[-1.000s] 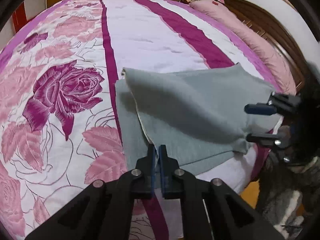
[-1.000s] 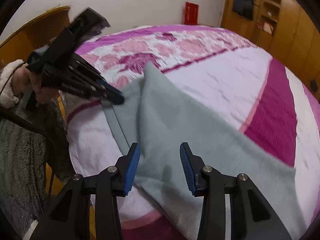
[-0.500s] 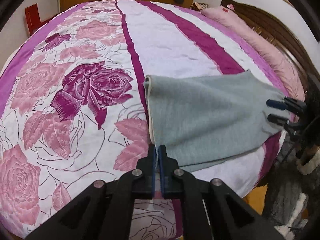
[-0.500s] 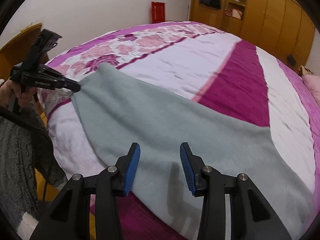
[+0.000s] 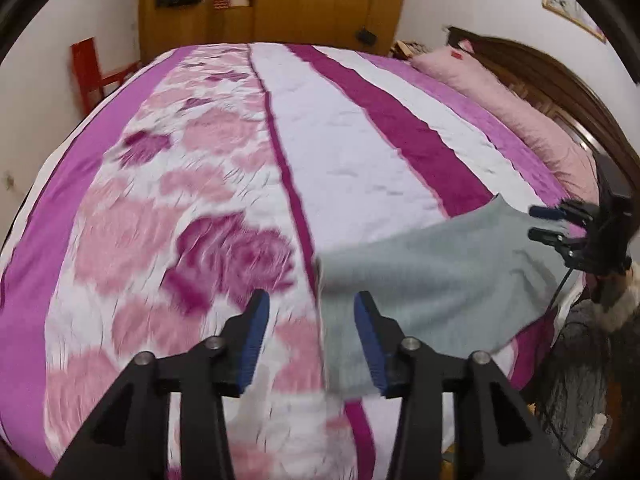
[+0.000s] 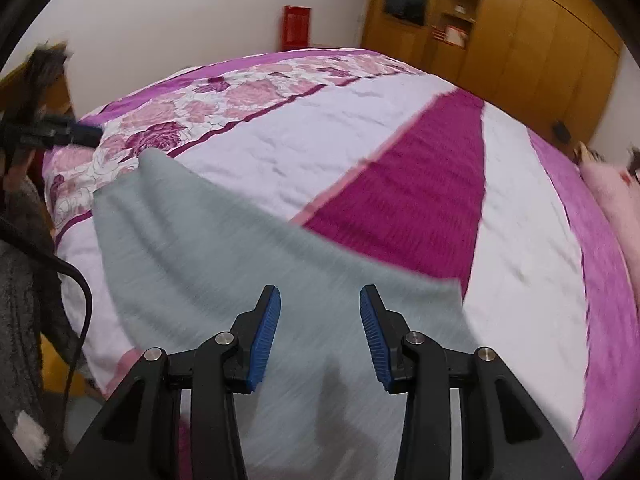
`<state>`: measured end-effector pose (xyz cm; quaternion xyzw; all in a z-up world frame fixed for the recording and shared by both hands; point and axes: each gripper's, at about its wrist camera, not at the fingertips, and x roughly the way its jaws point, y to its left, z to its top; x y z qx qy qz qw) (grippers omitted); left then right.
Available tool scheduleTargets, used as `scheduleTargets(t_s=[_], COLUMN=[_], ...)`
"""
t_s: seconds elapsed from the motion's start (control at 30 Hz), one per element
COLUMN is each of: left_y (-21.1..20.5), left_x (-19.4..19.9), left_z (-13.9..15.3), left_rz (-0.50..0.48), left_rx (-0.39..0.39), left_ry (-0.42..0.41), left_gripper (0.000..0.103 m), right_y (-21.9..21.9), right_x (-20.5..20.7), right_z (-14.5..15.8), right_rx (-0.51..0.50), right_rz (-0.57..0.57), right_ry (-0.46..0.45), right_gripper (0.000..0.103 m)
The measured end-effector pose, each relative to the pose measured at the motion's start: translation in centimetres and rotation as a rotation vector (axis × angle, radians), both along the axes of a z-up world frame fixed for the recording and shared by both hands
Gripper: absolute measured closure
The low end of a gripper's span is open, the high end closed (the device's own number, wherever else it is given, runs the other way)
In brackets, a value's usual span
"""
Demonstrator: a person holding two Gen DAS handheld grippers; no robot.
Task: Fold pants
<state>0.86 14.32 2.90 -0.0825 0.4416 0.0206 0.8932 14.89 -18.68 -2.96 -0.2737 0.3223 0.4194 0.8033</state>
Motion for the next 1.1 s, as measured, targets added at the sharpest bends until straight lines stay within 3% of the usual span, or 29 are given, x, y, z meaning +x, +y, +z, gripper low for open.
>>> scheduleTargets(t_s=[0.13,0.27,0.3,0.33,0.37,0.4,0.47,0.5,0.63,0.77,0.9,0.97,1.1], left_y=[-0.8,-1.5,-1.6,-1.7,-1.7,-1.5,-0.8,-0.6,0.0,-0.1,-0.1,-0.2,0.7], left_x=[5.3,5.9,5.9,5.7,5.6,5.5,5.4,5.3,4.9,4.5,4.6,4.4,2.9], left_z=[-2.5,-5.6,-6.1,-6.6,-6.7,-6.7,-6.8,-6.9,-6.6,-5.8,-6.2,-6.3,-5.7], left_rz=[-0.030,-0.037,-0.040,-0.040,-0.045,-0.053,-0.057,-0.064,-0.058,-0.055,-0.041,-0.036,0.008], left_rx=[-0.021,-0.046,-0.046,-0.024,-0.006,-0.005,-0.045,-0.054,-0.086,-0.059,-0.025,-0.015,-0.013], left_ry=[0.144,0.166,0.168,0.177,0.175,0.165,0.152,0.146,0.119,0.086,0.113,0.122,0.103], left_gripper=[0.054,0.055,0.059,0.072,0.077,0.078,0.085,0.087,0.093,0.095,0.095,0.095,0.089], right_y=[4.6,9.5,10.3,11.2,12.1,12.3,12.7,12.7,12.5,12.2,13.1,13.7,13.9], right_x=[1.1,1.5,1.5,1.6,1.7,1.7,1.8,1.8,1.0,1.2,2.3,1.9,1.2], right_z=[-0.3,-2.2,-2.9,-3.8,-5.1,-5.7,-6.6,-6.5,-5.5,-4.2,-5.9,-6.8,-5.4], right_rx=[-0.040,-0.088,-0.113,-0.152,-0.212,-0.237,-0.254,-0.242,-0.218,-0.155,-0.179,-0.216,-0.207], right_rz=[0.143,0.279,0.309,0.329,0.348,0.363,0.383,0.388,0.399,0.345,0.310,0.312,0.266], right_ry=[-0.010,0.014,0.018,0.014,0.012,0.014,0.013,0.017,-0.055,-0.119,-0.085,-0.111,-0.130], right_gripper=[0.062,0.062,0.062,0.064,0.079,0.086,0.090,0.101,0.102,0.102,0.102,0.101,0.090])
